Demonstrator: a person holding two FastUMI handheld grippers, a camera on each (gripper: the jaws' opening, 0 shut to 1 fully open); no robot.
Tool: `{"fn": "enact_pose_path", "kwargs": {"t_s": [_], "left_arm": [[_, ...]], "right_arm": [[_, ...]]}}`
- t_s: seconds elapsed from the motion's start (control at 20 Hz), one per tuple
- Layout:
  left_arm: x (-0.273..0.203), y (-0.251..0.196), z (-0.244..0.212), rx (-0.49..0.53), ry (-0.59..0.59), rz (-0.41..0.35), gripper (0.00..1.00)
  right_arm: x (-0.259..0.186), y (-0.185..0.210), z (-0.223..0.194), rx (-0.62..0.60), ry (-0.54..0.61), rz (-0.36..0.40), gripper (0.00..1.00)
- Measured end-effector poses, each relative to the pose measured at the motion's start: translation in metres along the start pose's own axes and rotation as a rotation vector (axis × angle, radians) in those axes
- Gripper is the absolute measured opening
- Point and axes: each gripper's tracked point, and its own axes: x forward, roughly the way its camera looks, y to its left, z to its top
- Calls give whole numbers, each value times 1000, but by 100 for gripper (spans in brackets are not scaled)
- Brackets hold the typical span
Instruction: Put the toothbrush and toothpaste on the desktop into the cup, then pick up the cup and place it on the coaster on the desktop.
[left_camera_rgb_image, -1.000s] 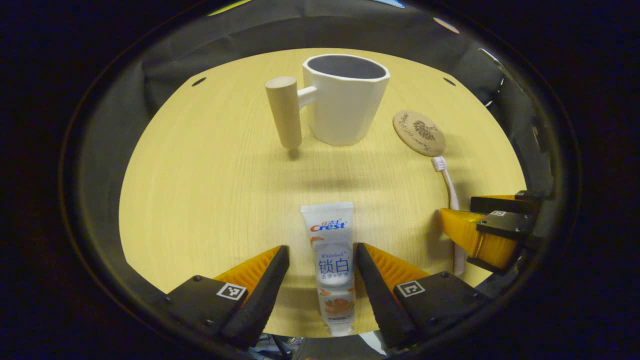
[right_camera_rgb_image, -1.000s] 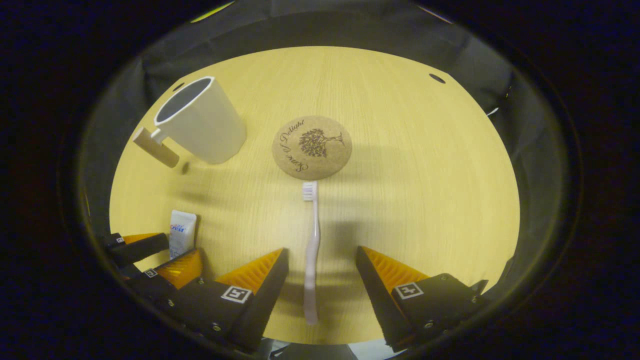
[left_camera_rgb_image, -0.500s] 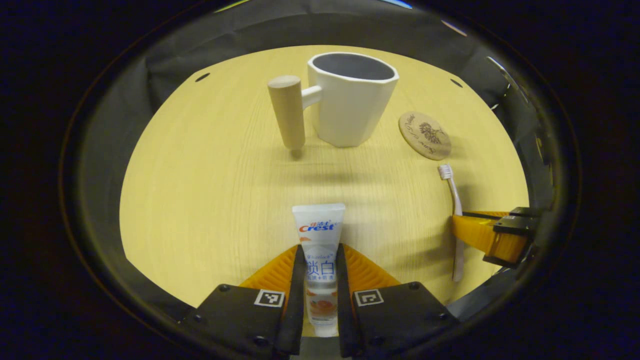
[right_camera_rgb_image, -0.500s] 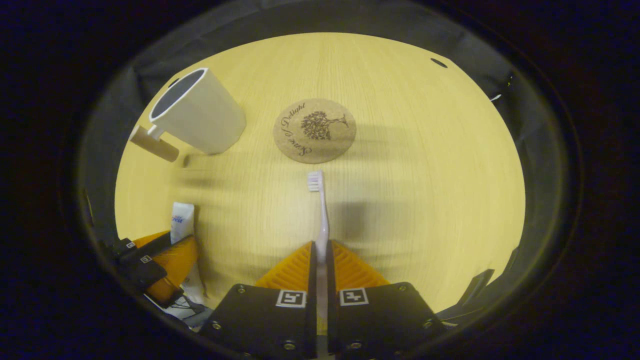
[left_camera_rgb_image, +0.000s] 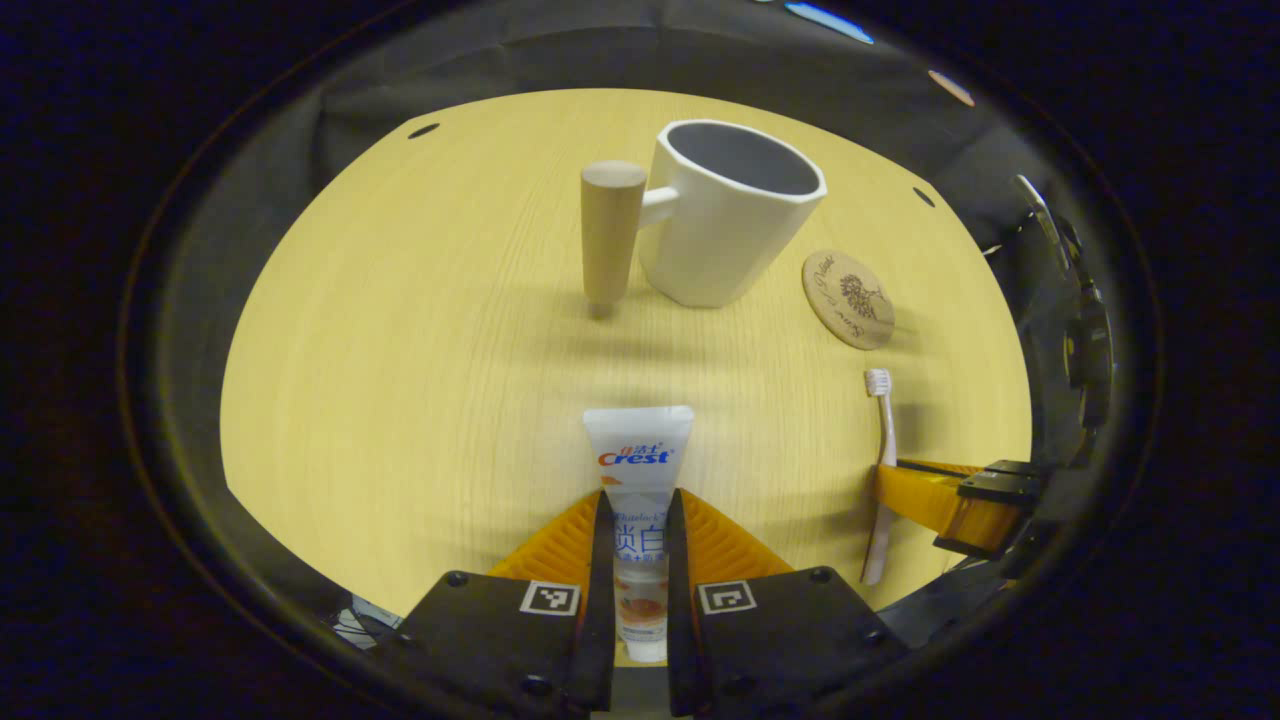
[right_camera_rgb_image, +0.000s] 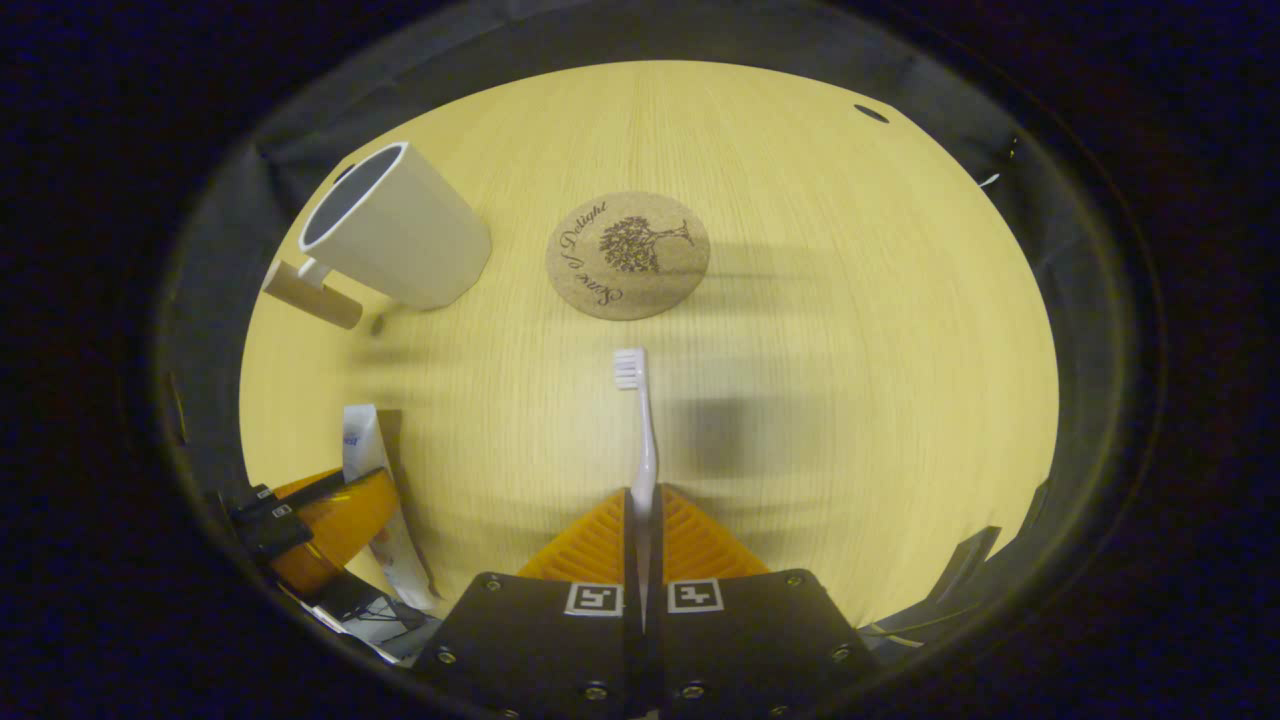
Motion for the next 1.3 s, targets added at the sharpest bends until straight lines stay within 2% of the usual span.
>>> {"fn": "enact_pose_path", "kwargs": {"t_s": [0.8, 1.3], "left_arm": [[-50, -13, 35, -1, -121, -55, 29], [-90, -12, 78, 28, -216, -75, 28]], "right_arm": [[-19, 0, 5, 60, -43, 43, 2], [-22, 2, 6, 87, -65, 66, 2]]}}
